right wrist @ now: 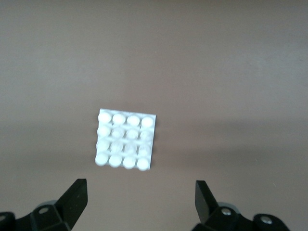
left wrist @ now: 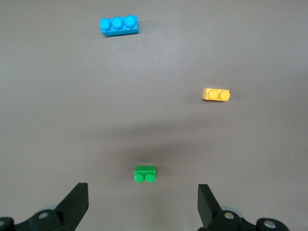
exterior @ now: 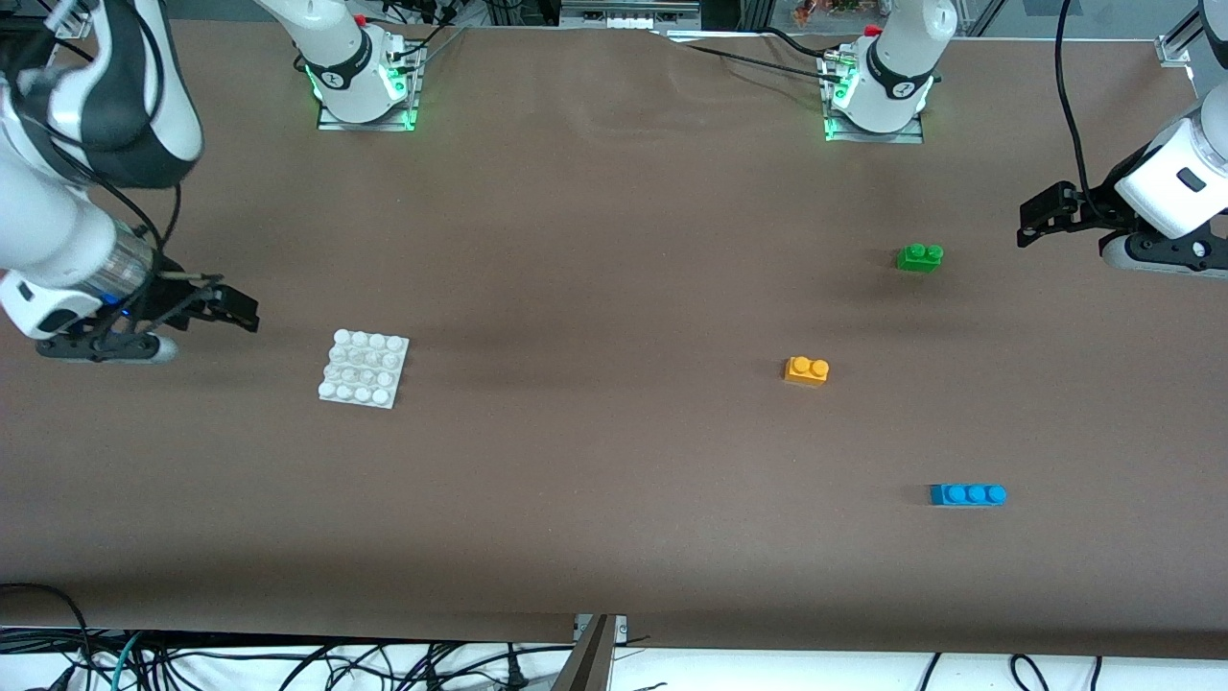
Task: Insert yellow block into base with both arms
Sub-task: 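Reach the right gripper down to the white base plate's edge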
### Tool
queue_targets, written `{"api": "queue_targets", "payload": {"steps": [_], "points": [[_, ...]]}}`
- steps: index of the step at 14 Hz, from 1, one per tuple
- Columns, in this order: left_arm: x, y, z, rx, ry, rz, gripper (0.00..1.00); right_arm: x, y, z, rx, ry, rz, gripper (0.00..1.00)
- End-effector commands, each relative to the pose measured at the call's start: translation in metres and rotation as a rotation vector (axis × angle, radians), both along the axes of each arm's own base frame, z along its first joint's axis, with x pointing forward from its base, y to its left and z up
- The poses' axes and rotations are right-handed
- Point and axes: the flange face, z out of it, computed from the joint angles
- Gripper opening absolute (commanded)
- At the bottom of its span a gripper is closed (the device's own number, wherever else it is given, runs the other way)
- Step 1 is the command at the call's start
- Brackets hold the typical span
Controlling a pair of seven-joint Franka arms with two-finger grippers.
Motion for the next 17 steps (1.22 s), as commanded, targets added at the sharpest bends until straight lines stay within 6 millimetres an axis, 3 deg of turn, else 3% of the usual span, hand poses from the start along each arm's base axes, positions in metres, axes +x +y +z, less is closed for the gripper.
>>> {"api": "queue_targets", "payload": {"steps": [1,5,10,17], "points": [[-0.004,0.002,0.003,0.003,0.003,-0.017,1.0,0.007,0.0,-0.047,-0.011,-0.041,-0.033,0.99],[-0.004,0.002,0.003,0.003,0.003,-0.017,1.0,0.009,0.003,-0.101,-0.01,-0.079,-0.046,0.99],[-0.004,0.002,0.002,0.003,0.006,-0.017,1.0,-0.017,0.002,-0.175,-0.003,-0.142,-0.051,0.99],[-0.004,0.002,0.003,0.003,0.005,-0.016,1.0,-0.027,0.005,-0.219,0.001,-0.113,-0.081,0.99]]}}
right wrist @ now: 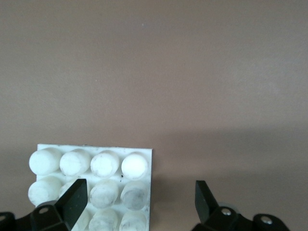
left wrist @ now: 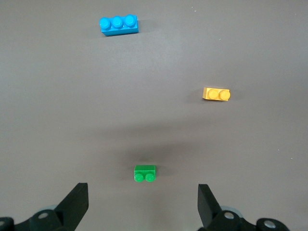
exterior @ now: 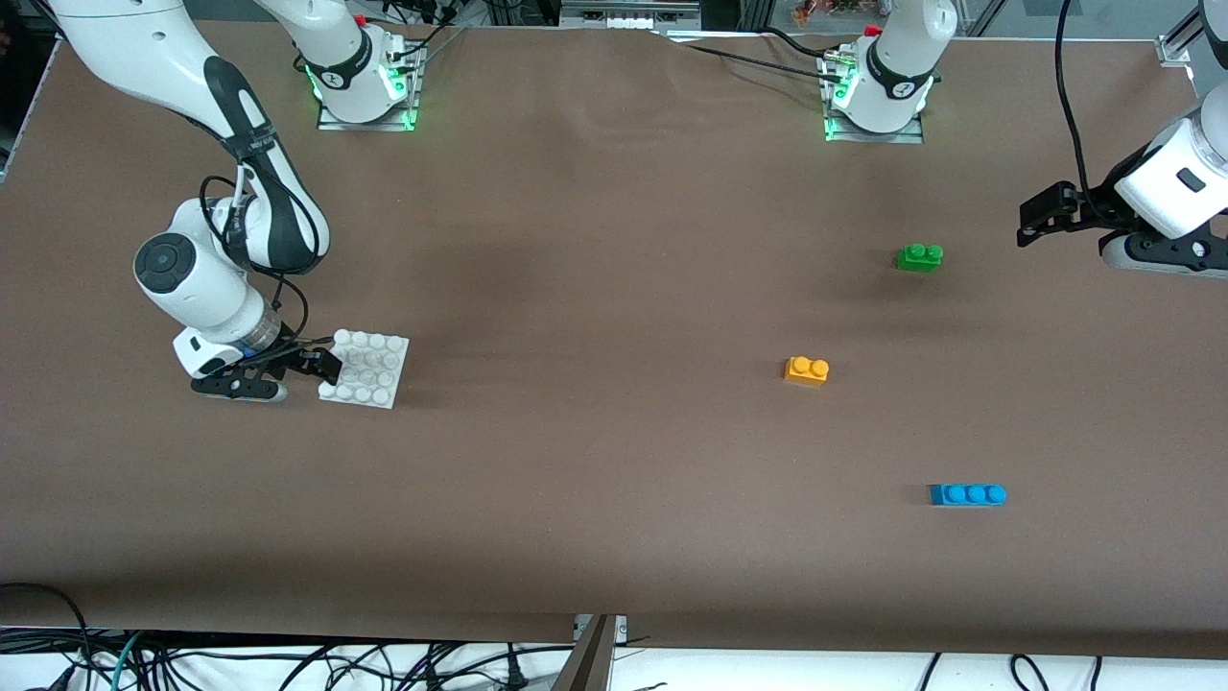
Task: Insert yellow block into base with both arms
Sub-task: 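Reach the right gripper down to the white base plate's edge, then push the white base plate with the right gripper toward the yellow block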
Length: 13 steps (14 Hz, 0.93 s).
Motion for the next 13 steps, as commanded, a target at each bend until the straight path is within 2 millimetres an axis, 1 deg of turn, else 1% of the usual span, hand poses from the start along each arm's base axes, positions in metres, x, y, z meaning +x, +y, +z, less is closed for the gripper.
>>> {"api": "queue_targets", "payload": {"steps": [1,4,5,9,13], "points": [[-0.004,0.002,0.003,0.003,0.003,-0.017,1.0,-0.011,0.002,-0.017,0.006,-0.007,-0.016,0.99],[-0.004,0.002,0.003,0.003,0.003,-0.016,1.0,-0.017,0.003,-0.029,0.01,-0.007,-0.048,0.99],[-0.004,0.002,0.003,0.003,0.004,-0.016,1.0,-0.019,0.008,-0.031,0.014,-0.002,-0.04,0.99],[-0.004,0.001,0.003,0.003,0.003,-0.017,1.0,-0.02,0.015,-0.037,0.018,0.006,-0.032,0.99],[-0.004,0.002,0.003,0.003,0.003,-0.016,1.0,-0.02,0.015,-0.041,0.018,0.0,-0.032,0.98]]}}
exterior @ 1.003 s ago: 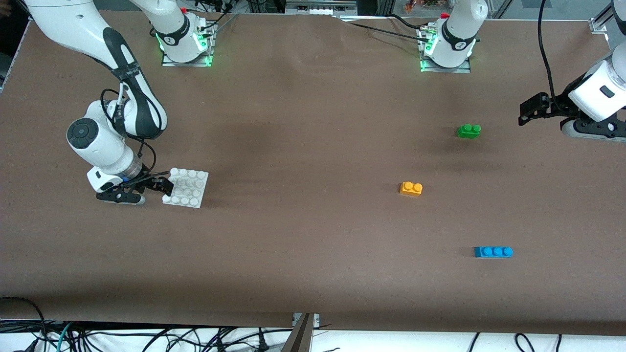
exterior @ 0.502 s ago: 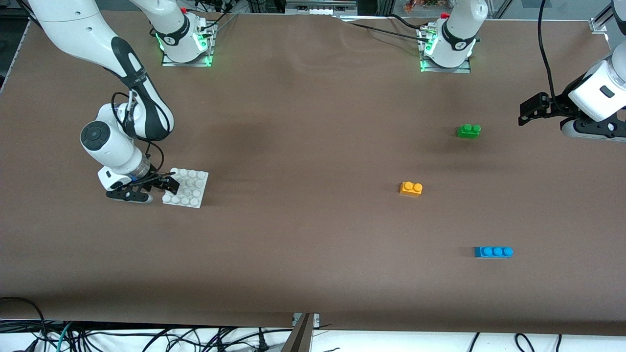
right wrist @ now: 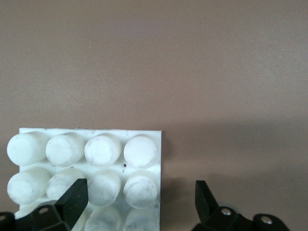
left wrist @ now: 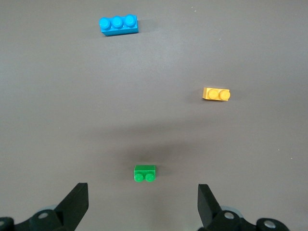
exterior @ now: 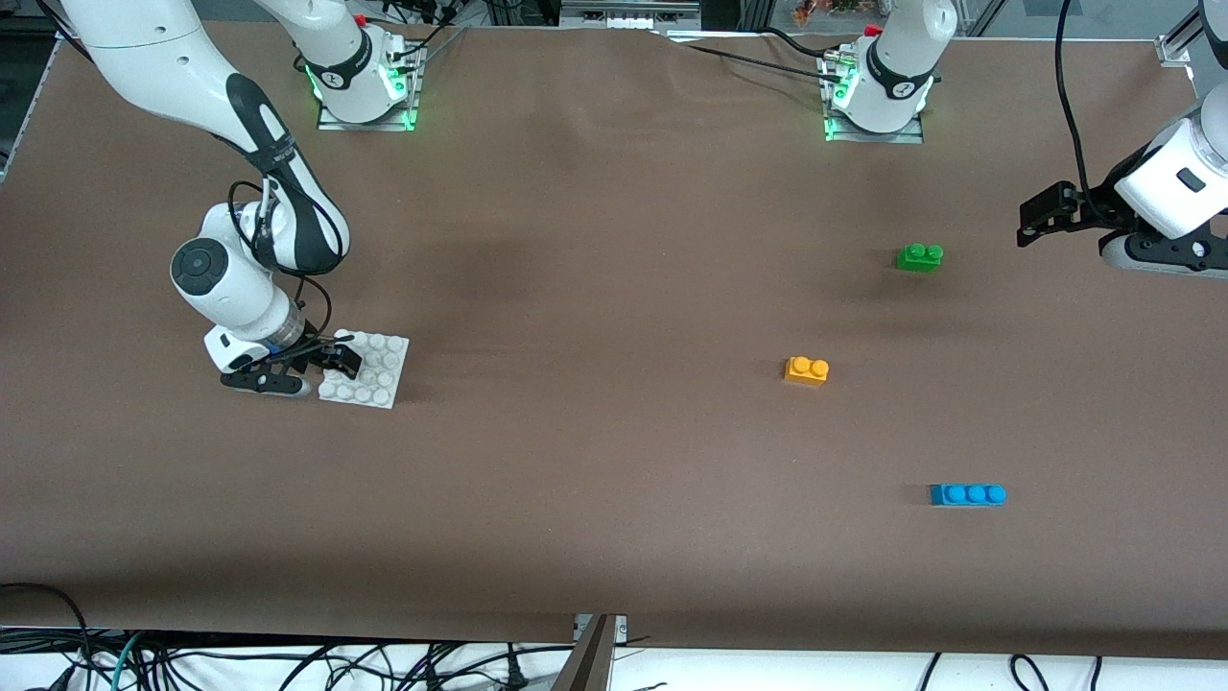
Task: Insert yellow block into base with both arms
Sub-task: 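Push the white base plate with the right gripper toward the yellow block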
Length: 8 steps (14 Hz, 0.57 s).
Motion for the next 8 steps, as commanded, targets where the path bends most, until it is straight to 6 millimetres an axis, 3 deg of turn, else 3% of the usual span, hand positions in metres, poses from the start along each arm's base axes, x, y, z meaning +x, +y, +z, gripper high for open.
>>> {"api": "queue_targets", "payload": {"steps": [1,8], "points": [[-0.004,0.002,0.003,0.003,0.003,-0.016,1.0,-0.004,0.004,-0.011,0.007,-0.014,-0.011,0.97],[-0.004,0.002,0.003,0.003,0.004,-0.016,1.0,-0.002,0.007,-0.028,0.012,-0.019,-0.01,0.84]]}}
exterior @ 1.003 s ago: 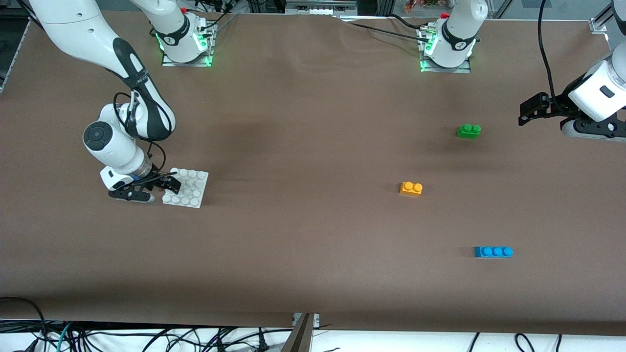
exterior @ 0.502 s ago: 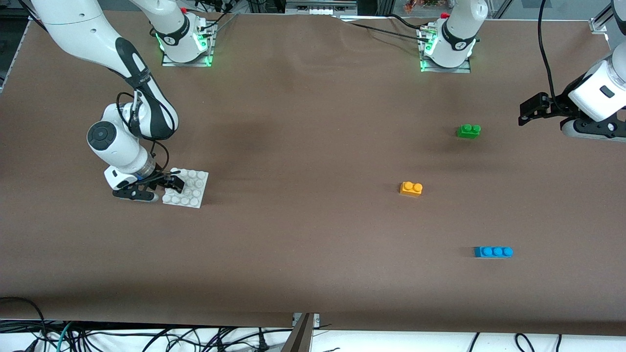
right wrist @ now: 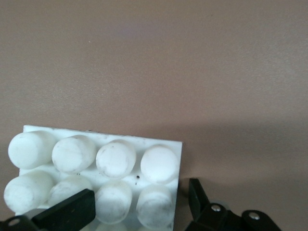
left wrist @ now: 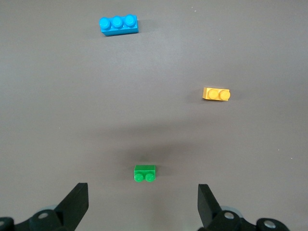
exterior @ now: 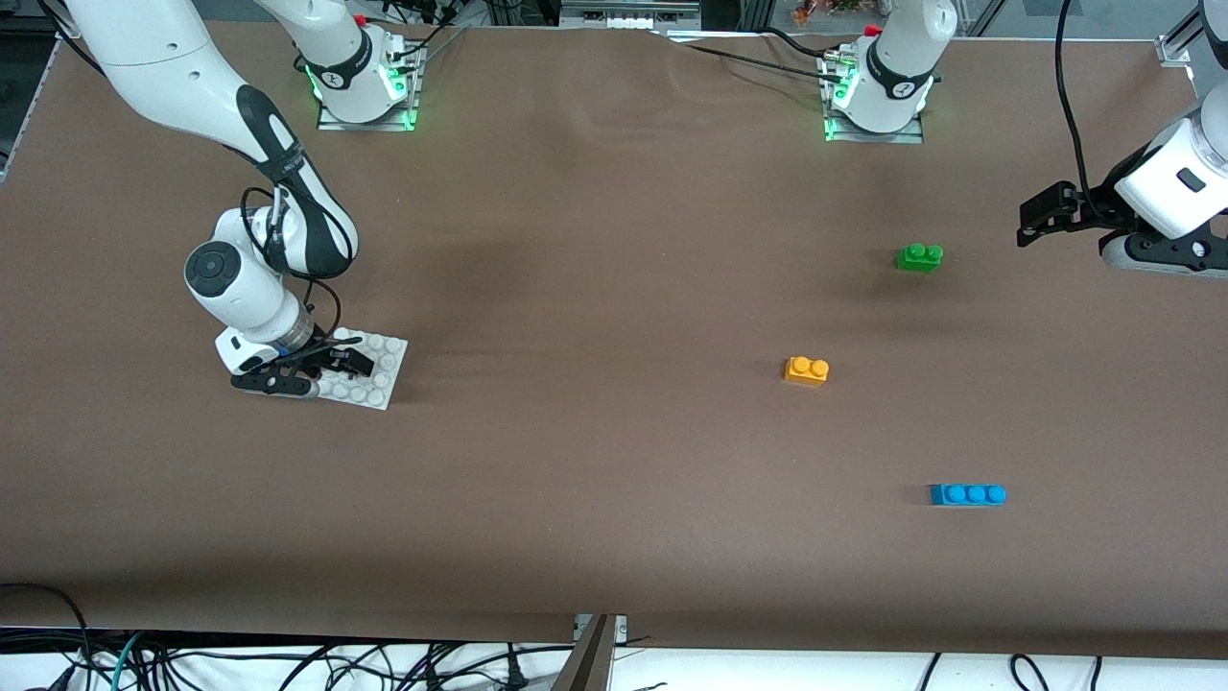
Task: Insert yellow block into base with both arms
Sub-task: 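Push the white base plate with the right gripper toward the yellow block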
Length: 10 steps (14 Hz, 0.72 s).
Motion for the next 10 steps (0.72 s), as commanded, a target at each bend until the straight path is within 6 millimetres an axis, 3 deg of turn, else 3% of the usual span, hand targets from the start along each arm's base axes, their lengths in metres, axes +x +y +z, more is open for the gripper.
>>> {"api": "queue_targets", "payload": {"steps": [1,7,10], "points": [[-0.004,0.002,0.003,0.003,0.004,-0.016,1.0,-0.001,0.004,-0.009,0.009,0.002,-0.01,0.82],[-0.004,0.001,0.003,0.003,0.004,-0.017,1.0,0.002,0.044,-0.012,0.046,-0.009,0.01,0.7],[-0.004,0.001,0.003,0.002,0.004,-0.017,1.0,-0.002,0.079,-0.013,0.06,-0.012,0.008,0.69]]}}
